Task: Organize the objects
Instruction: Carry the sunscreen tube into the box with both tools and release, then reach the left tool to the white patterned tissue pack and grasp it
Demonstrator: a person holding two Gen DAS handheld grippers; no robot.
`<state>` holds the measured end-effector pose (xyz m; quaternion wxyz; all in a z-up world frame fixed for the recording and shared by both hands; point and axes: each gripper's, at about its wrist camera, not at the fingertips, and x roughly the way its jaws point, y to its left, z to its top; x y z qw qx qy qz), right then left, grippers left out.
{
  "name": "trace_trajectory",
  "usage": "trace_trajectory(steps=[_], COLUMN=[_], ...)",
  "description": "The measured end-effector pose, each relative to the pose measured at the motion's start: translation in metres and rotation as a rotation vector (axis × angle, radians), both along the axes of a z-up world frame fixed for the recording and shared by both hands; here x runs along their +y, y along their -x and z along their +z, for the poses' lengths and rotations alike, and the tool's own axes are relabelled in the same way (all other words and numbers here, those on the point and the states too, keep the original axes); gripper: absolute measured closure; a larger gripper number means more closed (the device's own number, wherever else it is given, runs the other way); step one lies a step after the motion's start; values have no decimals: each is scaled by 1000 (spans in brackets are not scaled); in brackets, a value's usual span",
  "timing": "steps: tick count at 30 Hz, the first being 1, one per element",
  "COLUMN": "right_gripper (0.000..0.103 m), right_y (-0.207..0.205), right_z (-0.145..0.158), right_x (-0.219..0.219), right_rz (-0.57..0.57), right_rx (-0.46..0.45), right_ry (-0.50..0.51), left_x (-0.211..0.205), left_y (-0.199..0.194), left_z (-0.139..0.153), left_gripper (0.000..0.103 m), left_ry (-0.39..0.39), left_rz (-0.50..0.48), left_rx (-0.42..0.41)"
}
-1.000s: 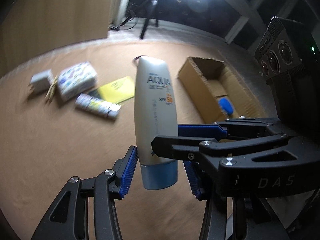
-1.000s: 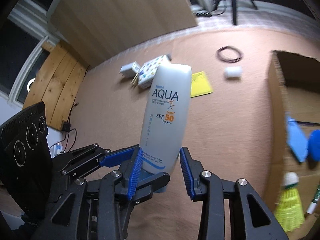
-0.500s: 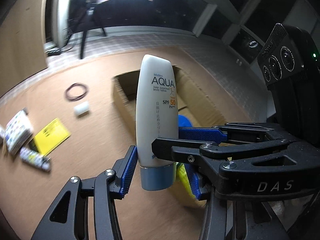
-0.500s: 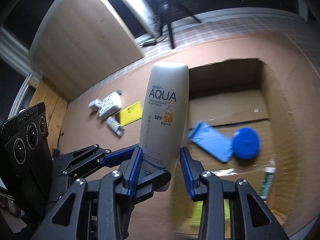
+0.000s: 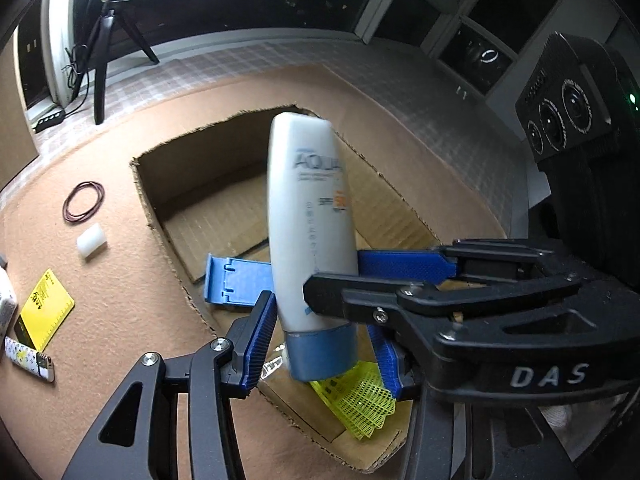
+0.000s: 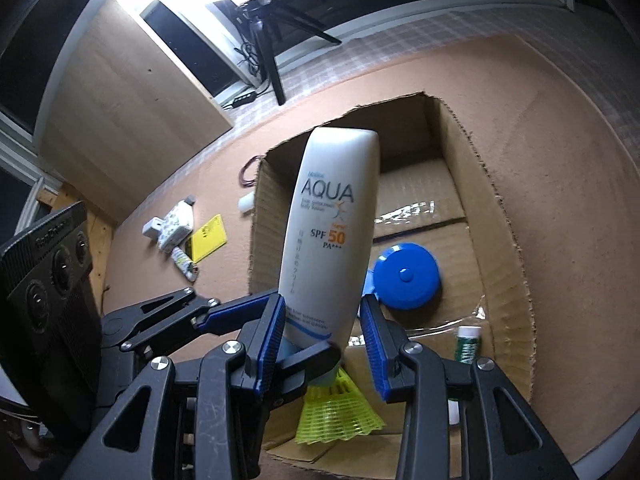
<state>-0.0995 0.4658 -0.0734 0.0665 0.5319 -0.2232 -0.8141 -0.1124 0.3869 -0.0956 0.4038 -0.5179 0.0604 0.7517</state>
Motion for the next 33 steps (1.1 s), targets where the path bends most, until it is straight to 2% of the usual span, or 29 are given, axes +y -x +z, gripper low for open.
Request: trace_trajectory(steps=[4, 10, 19, 26, 33], right_gripper=[46, 46, 46, 46, 46], right_y=[0, -2, -6, -3, 8], right_z=[1, 6, 18, 35, 36], right_x=[3, 1, -15, -45, -83], right_rz=[-18, -25, -26, 30, 104], right_rx=[12, 31, 85, 151, 151], right_ry=[-36, -96, -144, -148, -119], left_x=[-2, -23, -80, -156, -243], left_y=[-1, -4, -10, 1, 24], left_z=[2, 12, 30, 30, 20], left_gripper=[42, 42, 42, 42, 42], left_ry=[26, 42, 31, 43, 72], left_rz=[-8, 25, 105, 230, 394], left_rx=[33, 74, 104, 103, 78])
